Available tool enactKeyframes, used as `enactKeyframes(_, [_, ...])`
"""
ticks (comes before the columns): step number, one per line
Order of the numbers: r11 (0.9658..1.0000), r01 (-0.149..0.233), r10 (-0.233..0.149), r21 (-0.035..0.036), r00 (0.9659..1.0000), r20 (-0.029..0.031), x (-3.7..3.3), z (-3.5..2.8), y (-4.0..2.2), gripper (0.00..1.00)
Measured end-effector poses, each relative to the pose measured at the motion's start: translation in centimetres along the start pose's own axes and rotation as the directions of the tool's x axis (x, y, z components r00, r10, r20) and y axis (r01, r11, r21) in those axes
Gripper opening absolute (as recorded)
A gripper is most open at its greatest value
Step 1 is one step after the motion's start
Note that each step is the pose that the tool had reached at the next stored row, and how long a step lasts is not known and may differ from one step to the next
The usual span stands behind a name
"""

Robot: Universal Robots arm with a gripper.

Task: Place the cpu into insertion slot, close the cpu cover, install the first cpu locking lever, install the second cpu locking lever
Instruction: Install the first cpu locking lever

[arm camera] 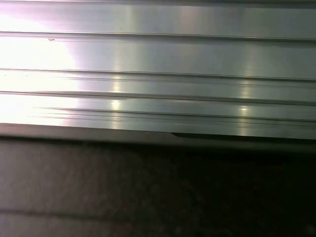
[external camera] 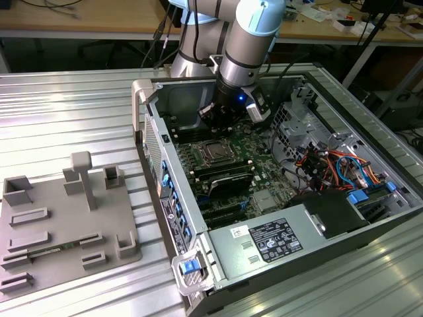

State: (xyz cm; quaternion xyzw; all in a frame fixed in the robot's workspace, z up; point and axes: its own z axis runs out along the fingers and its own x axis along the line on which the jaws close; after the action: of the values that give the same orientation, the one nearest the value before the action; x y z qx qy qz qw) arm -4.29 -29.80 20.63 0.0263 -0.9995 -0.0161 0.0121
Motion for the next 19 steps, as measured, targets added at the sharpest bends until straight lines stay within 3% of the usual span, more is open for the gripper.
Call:
enactKeyframes(14, [1.0000, 0.000, 0.000, 0.0002, 1.0000, -0.0001, 0.02, 0.13, -0.36, 0.11])
enactKeyframes(19, [1.0000, 0.000, 0.000, 0.0003, 1.0000, -0.0005, -0.07, 0.59, -0.38, 0.11])
